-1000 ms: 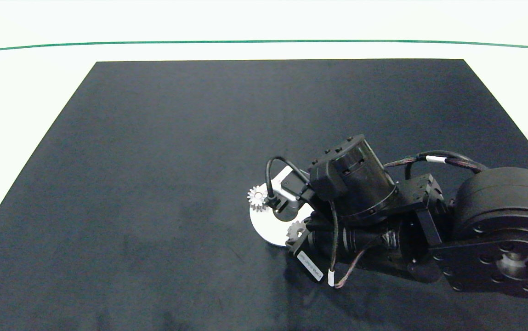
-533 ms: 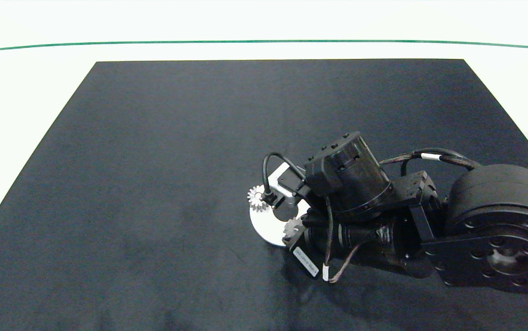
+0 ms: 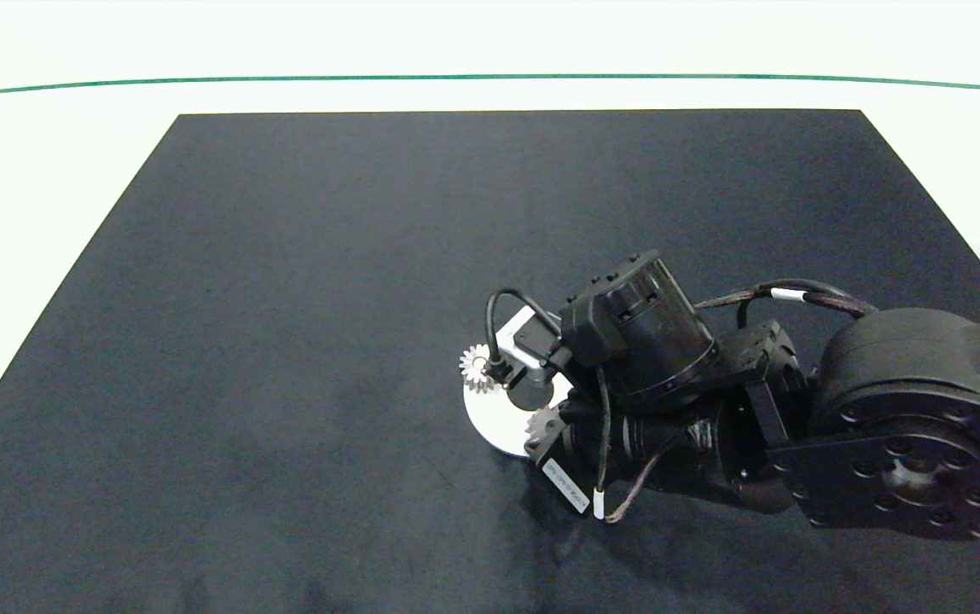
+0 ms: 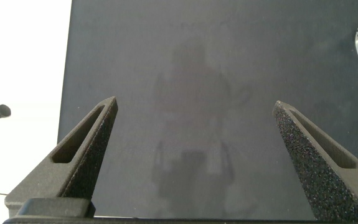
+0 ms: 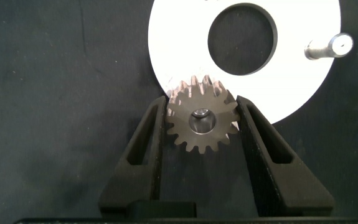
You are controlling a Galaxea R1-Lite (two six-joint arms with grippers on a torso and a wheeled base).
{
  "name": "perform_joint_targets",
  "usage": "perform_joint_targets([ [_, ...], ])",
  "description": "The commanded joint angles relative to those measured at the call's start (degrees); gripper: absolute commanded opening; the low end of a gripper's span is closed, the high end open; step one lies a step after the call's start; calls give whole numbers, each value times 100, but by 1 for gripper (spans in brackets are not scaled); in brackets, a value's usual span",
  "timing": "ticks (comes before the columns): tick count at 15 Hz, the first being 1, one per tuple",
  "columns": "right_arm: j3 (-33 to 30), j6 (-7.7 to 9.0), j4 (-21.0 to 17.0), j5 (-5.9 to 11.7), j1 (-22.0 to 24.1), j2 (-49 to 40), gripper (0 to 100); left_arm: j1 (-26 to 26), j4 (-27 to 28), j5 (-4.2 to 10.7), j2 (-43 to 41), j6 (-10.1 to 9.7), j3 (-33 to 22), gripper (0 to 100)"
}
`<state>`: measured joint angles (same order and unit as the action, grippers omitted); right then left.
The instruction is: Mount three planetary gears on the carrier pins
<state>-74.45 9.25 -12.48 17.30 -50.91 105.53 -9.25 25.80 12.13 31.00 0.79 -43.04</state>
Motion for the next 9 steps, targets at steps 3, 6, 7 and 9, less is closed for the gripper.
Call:
perform_joint_targets([
  [3, 0, 6, -9, 10, 28, 55, 1, 29, 13, -9, -33, 0, -2, 100],
  [6, -8, 15, -9, 10, 28, 55, 100, 38, 13, -9, -33, 0, -2, 100],
  [7, -8, 15, -9, 10, 28, 55, 100, 38, 13, -9, -33, 0, -2, 100],
  [9, -52, -2, 0, 10, 46, 64, 100, 38, 13, -9, -33, 0, -2, 100],
])
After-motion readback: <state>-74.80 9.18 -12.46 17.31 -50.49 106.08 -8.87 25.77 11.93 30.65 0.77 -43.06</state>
